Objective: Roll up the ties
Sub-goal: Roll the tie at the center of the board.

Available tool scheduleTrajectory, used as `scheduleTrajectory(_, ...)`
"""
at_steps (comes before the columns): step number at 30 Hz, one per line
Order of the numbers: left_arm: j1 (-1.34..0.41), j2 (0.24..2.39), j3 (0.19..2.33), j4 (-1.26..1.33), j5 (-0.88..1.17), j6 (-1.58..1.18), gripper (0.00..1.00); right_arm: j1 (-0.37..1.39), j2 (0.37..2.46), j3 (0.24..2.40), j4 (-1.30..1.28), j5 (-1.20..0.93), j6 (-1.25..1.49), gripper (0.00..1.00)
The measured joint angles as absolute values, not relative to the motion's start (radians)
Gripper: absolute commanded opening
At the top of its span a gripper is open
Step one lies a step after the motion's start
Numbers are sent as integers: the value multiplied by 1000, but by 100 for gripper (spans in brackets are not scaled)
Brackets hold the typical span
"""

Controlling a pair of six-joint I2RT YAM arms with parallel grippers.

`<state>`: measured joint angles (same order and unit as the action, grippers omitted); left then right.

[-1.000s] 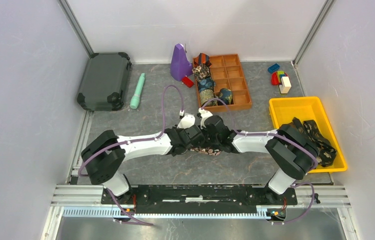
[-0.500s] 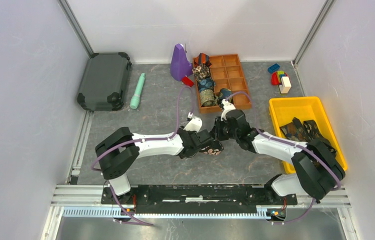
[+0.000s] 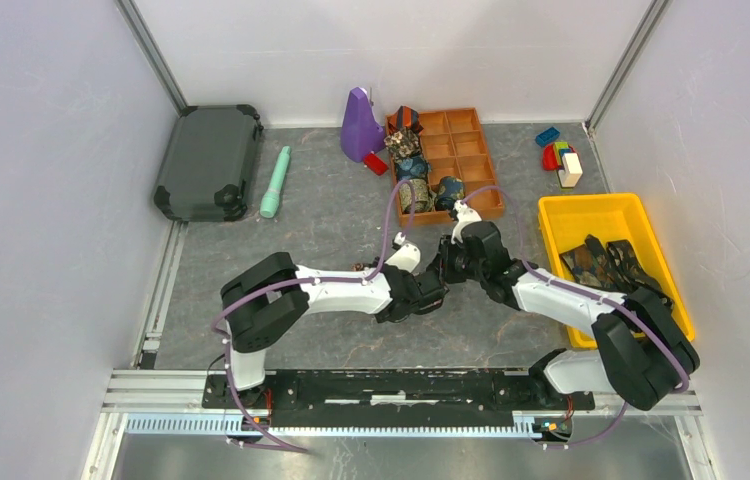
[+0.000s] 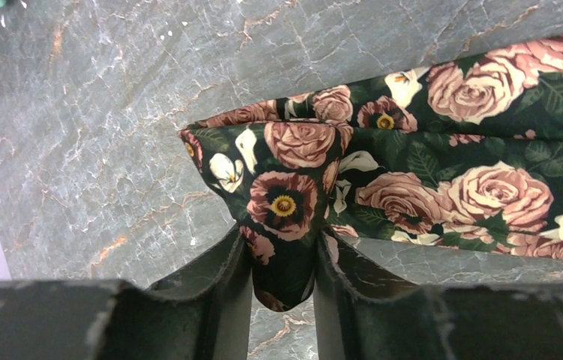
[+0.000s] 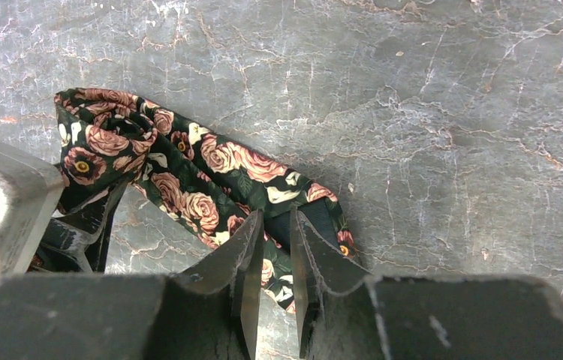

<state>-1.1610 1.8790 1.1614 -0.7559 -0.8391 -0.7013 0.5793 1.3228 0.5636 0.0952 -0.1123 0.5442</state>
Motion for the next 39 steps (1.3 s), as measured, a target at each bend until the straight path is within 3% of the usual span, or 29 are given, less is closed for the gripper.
scheduleTrajectory(24, -1163, 1881, 1229, -798, -735, -706, 78, 574, 1309, 561, 92, -150, 550, 28)
scheduleTrajectory(34, -1147, 1767, 1222, -792, -677, -701, 82, 574, 1309, 594, 98, -192, 561, 41)
scheduleTrajectory(39, -1111, 1658, 1162, -765, -624, -678, 82, 590, 1309, 611, 100, -207, 572, 54)
